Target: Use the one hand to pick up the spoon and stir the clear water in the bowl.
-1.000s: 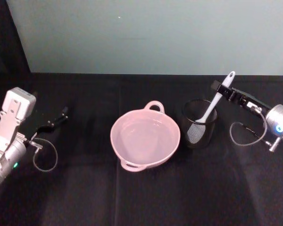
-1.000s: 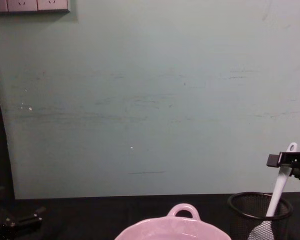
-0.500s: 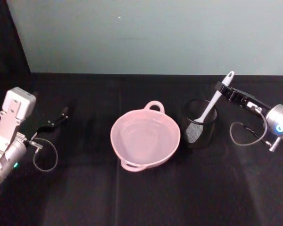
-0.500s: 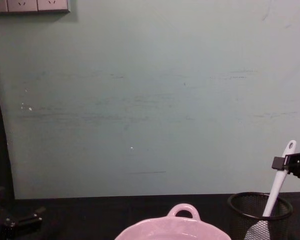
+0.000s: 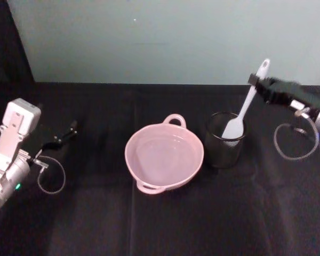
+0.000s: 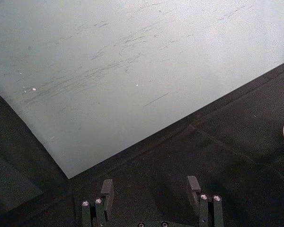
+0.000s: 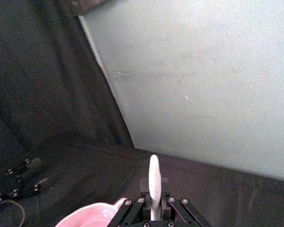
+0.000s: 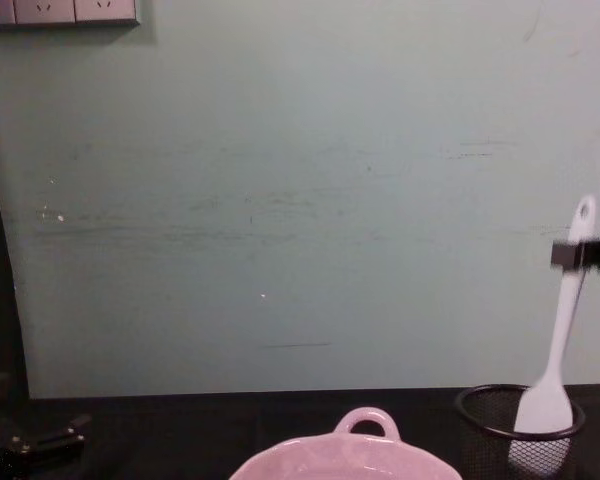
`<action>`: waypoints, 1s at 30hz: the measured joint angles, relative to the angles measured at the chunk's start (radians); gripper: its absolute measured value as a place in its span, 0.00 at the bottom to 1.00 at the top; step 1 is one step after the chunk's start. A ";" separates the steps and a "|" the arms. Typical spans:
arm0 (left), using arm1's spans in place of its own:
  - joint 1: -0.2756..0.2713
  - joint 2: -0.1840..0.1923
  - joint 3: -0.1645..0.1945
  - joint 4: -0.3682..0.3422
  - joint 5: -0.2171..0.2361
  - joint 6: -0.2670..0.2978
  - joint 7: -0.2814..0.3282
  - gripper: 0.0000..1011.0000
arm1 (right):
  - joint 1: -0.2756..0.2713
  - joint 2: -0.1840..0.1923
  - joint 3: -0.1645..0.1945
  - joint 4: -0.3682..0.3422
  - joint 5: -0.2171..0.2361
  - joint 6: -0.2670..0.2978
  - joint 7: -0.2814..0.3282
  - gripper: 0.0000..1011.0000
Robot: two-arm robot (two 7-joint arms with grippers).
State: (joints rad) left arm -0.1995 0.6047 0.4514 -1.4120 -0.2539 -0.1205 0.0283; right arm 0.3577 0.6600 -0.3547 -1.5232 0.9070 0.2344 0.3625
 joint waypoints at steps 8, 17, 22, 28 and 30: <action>0.000 0.000 0.000 0.000 0.000 0.000 0.000 1.00 | 0.062 0.068 0.003 -0.091 -0.042 0.010 0.065 0.12; 0.000 0.000 0.000 0.000 0.000 0.000 0.000 1.00 | 0.196 0.063 -0.074 -0.116 -0.071 0.045 0.167 0.12; 0.000 0.000 0.000 0.000 0.000 0.000 0.000 1.00 | 0.244 0.018 -0.145 -0.097 -0.085 0.047 0.214 0.12; 0.000 0.000 0.000 0.000 0.000 0.000 0.000 1.00 | 0.252 -0.074 -0.231 0.000 -0.127 -0.031 0.239 0.12; 0.000 0.000 0.000 0.000 0.000 0.000 0.000 1.00 | 0.250 -0.110 -0.256 0.057 -0.152 -0.069 0.247 0.12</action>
State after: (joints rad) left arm -0.1995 0.6047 0.4513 -1.4120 -0.2539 -0.1205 0.0283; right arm 0.6081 0.5500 -0.6103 -1.4660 0.7554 0.1650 0.6092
